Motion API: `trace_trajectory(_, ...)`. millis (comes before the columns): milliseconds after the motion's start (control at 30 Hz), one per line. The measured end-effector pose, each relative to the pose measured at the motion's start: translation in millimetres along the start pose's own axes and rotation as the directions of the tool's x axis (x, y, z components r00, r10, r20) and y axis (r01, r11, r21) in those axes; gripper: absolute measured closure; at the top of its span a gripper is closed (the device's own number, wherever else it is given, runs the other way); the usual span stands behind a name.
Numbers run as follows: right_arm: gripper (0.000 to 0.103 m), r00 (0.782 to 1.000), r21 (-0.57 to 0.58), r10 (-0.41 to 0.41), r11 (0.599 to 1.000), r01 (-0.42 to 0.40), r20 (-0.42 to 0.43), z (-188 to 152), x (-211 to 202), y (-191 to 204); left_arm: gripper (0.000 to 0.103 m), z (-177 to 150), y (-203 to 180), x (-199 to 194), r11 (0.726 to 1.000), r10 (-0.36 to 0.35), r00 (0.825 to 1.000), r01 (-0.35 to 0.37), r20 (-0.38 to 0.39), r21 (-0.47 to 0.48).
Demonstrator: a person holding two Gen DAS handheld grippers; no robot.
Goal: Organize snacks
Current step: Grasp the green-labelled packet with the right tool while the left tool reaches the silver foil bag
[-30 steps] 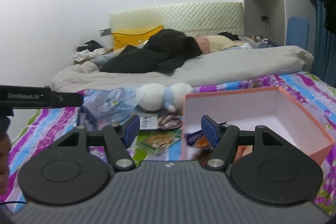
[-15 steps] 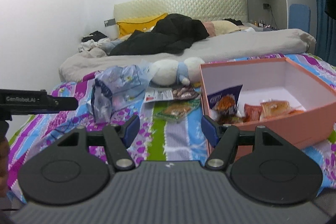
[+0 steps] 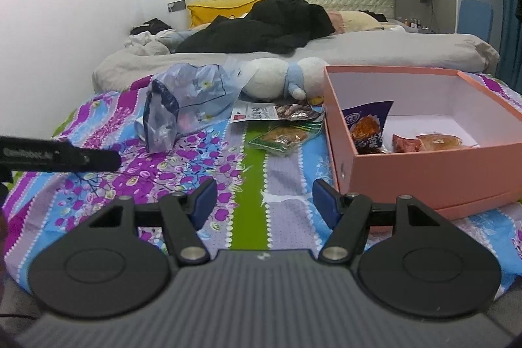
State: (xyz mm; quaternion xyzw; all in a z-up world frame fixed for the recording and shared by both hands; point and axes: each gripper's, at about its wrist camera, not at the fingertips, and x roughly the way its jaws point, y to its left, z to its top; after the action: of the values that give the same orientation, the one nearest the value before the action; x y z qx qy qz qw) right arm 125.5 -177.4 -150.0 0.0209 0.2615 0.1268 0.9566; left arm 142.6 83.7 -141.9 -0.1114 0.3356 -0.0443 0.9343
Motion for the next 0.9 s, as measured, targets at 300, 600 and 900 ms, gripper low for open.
trace_trajectory(300, 0.037, 0.999, -0.02, -0.002, 1.0, 0.002, -0.046, -2, 37, -2, 0.019, 4, 6, 48, 0.998, -0.012, 0.999, 0.009, -0.04, -0.065)
trace_trajectory(600, 0.037, 0.995, -0.022, 0.008, 1.0, -0.01, -0.095, 3, 86, 0, 0.019, 30, 12, 107, 0.989, -0.07, 0.996, 0.061, -0.062, -0.132)
trace_trajectory(900, 0.037, 0.994, 0.058, 0.024, 0.998, -0.018, -0.109, 8, 146, -4, 0.019, 63, 28, 182, 0.953, -0.193, 0.98, 0.173, -0.057, -0.248)
